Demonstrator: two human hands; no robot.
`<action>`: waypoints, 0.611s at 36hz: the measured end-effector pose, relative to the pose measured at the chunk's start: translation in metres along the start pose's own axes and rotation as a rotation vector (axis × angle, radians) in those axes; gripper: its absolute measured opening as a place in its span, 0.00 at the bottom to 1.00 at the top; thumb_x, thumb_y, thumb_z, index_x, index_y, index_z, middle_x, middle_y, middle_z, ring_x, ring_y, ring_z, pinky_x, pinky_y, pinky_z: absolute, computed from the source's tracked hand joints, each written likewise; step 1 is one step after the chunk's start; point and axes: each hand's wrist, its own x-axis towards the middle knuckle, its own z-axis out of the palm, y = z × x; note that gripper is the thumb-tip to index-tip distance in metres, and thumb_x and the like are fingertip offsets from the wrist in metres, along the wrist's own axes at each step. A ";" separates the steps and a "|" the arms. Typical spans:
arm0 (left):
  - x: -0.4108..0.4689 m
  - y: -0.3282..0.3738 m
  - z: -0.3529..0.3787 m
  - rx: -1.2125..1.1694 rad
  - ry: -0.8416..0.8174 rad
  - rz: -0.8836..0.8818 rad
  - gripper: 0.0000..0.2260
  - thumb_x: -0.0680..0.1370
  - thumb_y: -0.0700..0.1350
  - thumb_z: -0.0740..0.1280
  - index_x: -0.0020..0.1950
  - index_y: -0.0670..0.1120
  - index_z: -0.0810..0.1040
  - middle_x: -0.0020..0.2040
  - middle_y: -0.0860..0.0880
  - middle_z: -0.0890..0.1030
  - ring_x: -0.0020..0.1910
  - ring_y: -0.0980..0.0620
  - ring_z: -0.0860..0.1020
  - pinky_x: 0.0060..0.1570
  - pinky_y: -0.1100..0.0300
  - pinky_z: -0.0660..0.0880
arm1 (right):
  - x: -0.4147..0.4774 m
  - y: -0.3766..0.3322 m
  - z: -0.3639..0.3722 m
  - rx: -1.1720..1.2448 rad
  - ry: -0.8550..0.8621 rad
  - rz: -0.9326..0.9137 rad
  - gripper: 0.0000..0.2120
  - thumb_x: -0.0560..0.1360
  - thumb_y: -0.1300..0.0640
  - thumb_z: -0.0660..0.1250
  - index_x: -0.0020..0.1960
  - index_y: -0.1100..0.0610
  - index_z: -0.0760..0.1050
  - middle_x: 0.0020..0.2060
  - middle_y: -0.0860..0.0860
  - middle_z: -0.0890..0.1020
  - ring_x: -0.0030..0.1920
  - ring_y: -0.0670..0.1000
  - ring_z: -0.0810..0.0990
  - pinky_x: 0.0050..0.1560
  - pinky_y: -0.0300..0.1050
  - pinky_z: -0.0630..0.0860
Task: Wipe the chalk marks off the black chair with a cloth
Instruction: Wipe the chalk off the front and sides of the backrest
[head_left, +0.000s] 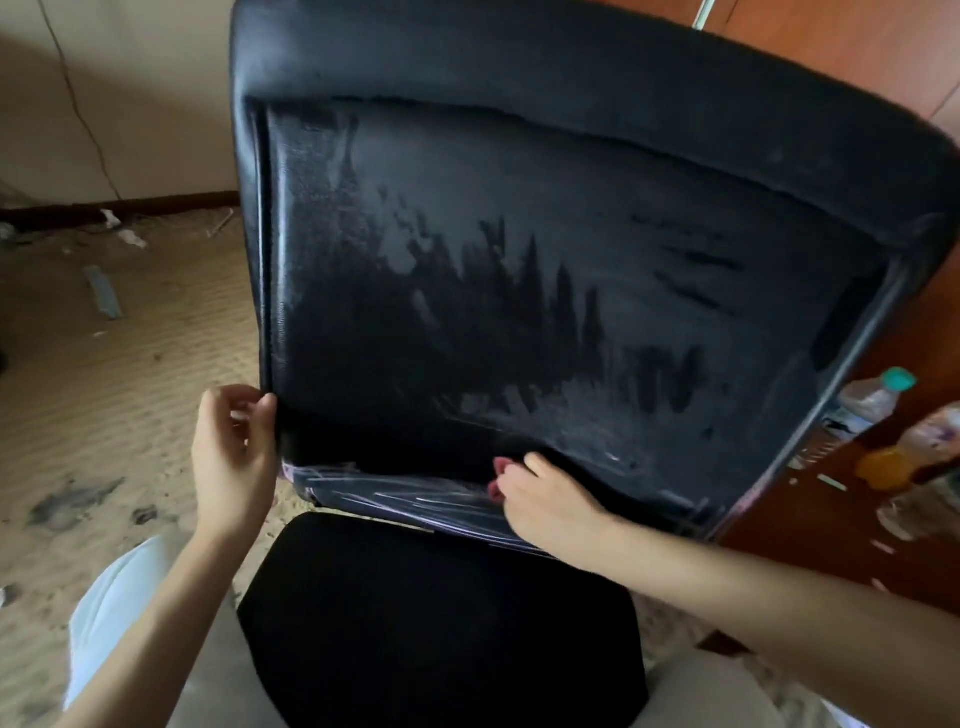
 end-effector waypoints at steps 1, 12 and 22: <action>-0.001 0.000 0.001 -0.001 0.016 -0.001 0.08 0.80 0.40 0.62 0.44 0.52 0.68 0.40 0.57 0.71 0.39 0.70 0.72 0.41 0.76 0.66 | -0.015 0.002 0.006 -0.003 -0.033 0.009 0.09 0.59 0.51 0.79 0.32 0.55 0.83 0.37 0.51 0.83 0.50 0.55 0.67 0.50 0.49 0.64; -0.002 -0.004 0.004 -0.040 0.048 -0.024 0.11 0.81 0.42 0.62 0.43 0.57 0.66 0.40 0.57 0.71 0.38 0.68 0.72 0.40 0.75 0.67 | -0.087 -0.001 0.017 -0.023 -0.103 0.020 0.10 0.56 0.57 0.80 0.29 0.59 0.80 0.34 0.60 0.82 0.44 0.59 0.72 0.52 0.55 0.67; -0.002 -0.003 0.003 -0.050 0.053 -0.031 0.12 0.81 0.41 0.62 0.43 0.57 0.67 0.41 0.58 0.71 0.39 0.68 0.72 0.41 0.75 0.68 | 0.009 0.012 -0.055 0.058 0.428 -0.006 0.10 0.73 0.63 0.61 0.42 0.54 0.80 0.39 0.51 0.76 0.42 0.54 0.69 0.54 0.52 0.68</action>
